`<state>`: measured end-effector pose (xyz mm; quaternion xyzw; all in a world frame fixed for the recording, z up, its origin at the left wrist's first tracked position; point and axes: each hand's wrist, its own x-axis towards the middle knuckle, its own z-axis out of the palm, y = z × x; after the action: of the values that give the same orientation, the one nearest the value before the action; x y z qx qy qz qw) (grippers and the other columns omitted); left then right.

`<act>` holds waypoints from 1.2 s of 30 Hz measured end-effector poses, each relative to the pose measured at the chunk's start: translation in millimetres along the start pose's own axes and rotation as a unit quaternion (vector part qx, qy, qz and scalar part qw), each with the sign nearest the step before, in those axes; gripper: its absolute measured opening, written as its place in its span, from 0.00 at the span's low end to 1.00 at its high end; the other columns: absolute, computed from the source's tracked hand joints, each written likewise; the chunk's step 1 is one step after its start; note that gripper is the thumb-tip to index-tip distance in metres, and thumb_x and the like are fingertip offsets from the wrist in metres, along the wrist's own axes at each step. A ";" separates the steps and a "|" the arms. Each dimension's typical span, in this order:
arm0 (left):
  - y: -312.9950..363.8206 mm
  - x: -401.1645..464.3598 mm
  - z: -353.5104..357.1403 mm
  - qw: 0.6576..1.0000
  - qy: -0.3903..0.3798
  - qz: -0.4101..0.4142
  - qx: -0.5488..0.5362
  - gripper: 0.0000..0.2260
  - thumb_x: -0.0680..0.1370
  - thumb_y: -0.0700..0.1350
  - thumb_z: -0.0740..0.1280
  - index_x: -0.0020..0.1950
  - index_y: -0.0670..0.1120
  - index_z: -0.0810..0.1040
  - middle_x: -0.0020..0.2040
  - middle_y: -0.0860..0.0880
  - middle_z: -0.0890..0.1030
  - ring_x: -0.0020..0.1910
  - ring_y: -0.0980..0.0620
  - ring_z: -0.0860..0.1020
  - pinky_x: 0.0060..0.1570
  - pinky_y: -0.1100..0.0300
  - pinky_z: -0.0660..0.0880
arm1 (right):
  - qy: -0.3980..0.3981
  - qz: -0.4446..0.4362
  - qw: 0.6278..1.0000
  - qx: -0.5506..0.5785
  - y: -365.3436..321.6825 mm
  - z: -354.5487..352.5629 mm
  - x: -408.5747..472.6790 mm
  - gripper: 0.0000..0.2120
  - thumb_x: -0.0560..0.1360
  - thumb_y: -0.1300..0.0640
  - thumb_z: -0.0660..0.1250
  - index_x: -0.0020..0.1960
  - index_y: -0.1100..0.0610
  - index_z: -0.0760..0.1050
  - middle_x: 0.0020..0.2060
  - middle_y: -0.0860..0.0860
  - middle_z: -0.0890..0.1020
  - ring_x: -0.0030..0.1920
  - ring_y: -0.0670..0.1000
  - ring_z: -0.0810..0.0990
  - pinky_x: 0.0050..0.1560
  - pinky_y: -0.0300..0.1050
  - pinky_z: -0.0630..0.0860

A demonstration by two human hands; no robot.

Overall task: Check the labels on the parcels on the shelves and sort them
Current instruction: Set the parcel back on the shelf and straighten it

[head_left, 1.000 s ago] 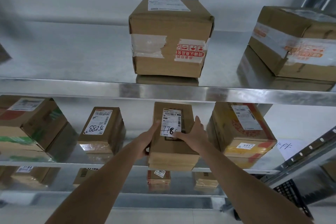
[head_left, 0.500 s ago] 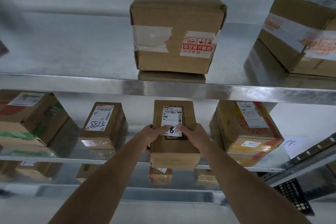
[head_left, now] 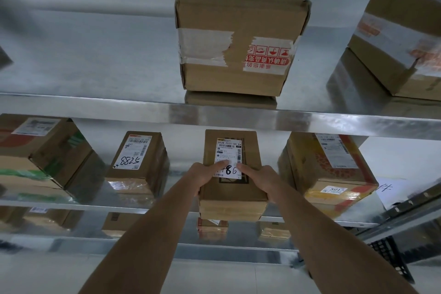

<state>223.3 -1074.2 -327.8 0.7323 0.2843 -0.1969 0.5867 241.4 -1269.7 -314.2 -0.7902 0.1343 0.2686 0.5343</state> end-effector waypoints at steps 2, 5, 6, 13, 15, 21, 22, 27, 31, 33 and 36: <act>0.4 -0.1 -0.3 1.000 0.002 0.000 -0.002 0.32 0.70 0.65 0.76 0.65 0.44 0.80 0.59 0.43 0.84 0.55 0.43 0.83 0.57 0.50 0.79 | -0.002 -0.009 1.000 0.004 -0.5 -0.3 -1.3 0.26 0.73 0.40 0.74 0.61 0.59 0.80 0.43 0.51 0.84 0.45 0.53 0.84 0.41 0.44 0.79; 1.2 0.2 0.2 1.000 -0.002 -0.002 -0.014 0.30 0.70 0.62 0.77 0.63 0.44 0.81 0.55 0.44 0.86 0.51 0.44 0.84 0.53 0.51 0.80 | 0.004 -0.016 1.000 -0.004 0.7 0.1 -0.2 0.25 0.73 0.40 0.74 0.60 0.59 0.80 0.44 0.51 0.85 0.46 0.53 0.85 0.43 0.45 0.80; 1.5 -0.1 0.1 1.000 -0.002 -0.001 -0.016 0.29 0.70 0.62 0.77 0.63 0.44 0.81 0.54 0.44 0.86 0.51 0.44 0.84 0.51 0.52 0.80 | 0.006 -0.018 1.000 -0.004 1.3 0.8 0.2 0.25 0.73 0.41 0.74 0.60 0.60 0.80 0.45 0.52 0.85 0.47 0.53 0.85 0.46 0.47 0.82; -0.2 2.4 0.2 1.000 0.000 0.003 -0.006 0.30 0.70 0.61 0.78 0.65 0.44 0.81 0.58 0.44 0.85 0.57 0.42 0.83 0.63 0.44 0.78 | 0.010 -0.037 0.999 -0.025 4.1 4.3 7.4 0.24 0.75 0.42 0.72 0.61 0.60 0.81 0.48 0.53 0.87 0.49 0.53 0.85 0.57 0.51 0.82; -0.9 3.7 0.2 1.000 0.003 0.002 -0.008 0.30 0.70 0.61 0.78 0.65 0.44 0.81 0.58 0.44 0.85 0.56 0.42 0.83 0.63 0.44 0.78 | 0.008 -0.038 0.999 -0.033 5.0 4.6 8.1 0.24 0.76 0.42 0.72 0.61 0.59 0.81 0.51 0.53 0.87 0.49 0.53 0.85 0.57 0.50 0.81; -2.2 -0.1 3.2 1.000 0.016 0.022 -0.005 0.28 0.72 0.61 0.76 0.63 0.43 0.81 0.57 0.45 0.85 0.55 0.43 0.83 0.61 0.49 0.78 | 0.016 -0.033 0.998 -0.044 4.5 4.0 4.4 0.23 0.76 0.41 0.71 0.60 0.58 0.81 0.47 0.51 0.86 0.46 0.51 0.84 0.50 0.45 0.80; -2.7 -2.7 3.6 0.999 0.020 0.029 -0.002 0.26 0.73 0.61 0.75 0.61 0.43 0.81 0.55 0.46 0.85 0.53 0.45 0.83 0.58 0.51 0.79 | 0.016 -0.033 0.998 -0.045 4.8 4.9 2.3 0.23 0.76 0.40 0.71 0.60 0.58 0.81 0.47 0.51 0.85 0.45 0.49 0.83 0.46 0.42 0.79; -0.9 -15.8 3.8 0.999 0.027 0.041 -0.013 0.23 0.74 0.62 0.73 0.57 0.44 0.82 0.48 0.47 0.84 0.50 0.46 0.84 0.57 0.50 0.80 | 0.010 0.003 1.000 -0.005 0.7 6.1 -9.7 0.33 0.72 0.35 0.72 0.65 0.58 0.77 0.55 0.53 0.83 0.51 0.52 0.80 0.50 0.46 0.77; 0.0 -22.2 -3.5 0.999 0.014 0.032 -0.040 0.20 0.76 0.62 0.72 0.52 0.46 0.81 0.46 0.48 0.84 0.46 0.47 0.82 0.55 0.51 0.79 | -0.002 0.051 0.996 0.080 4.6 1.5 -4.6 0.52 0.65 0.16 0.58 0.75 0.52 0.69 0.68 0.55 0.78 0.67 0.58 0.77 0.68 0.58 0.73; -1.7 -24.2 -9.0 0.998 -0.002 0.016 -0.063 0.18 0.76 0.61 0.71 0.50 0.46 0.80 0.43 0.49 0.83 0.43 0.49 0.81 0.49 0.53 0.77 | 0.001 0.059 0.987 0.146 1.5 -4.5 -15.7 0.38 0.77 0.25 0.52 0.69 0.54 0.73 0.58 0.56 0.83 0.57 0.57 0.82 0.57 0.52 0.79; -4.5 -25.2 -13.8 0.995 -0.012 0.018 -0.096 0.17 0.78 0.59 0.70 0.56 0.45 0.80 0.49 0.47 0.84 0.50 0.46 0.81 0.54 0.49 0.77 | 0.015 0.041 0.992 0.122 0.6 -20.1 -25.5 0.28 0.80 0.31 0.55 0.71 0.48 0.68 0.60 0.57 0.79 0.59 0.59 0.79 0.62 0.57 0.78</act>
<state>200.5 -1064.8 -312.3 0.6752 0.2810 -0.1670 0.6612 225.9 -1290.3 -294.5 -0.7166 0.2066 0.2599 0.6133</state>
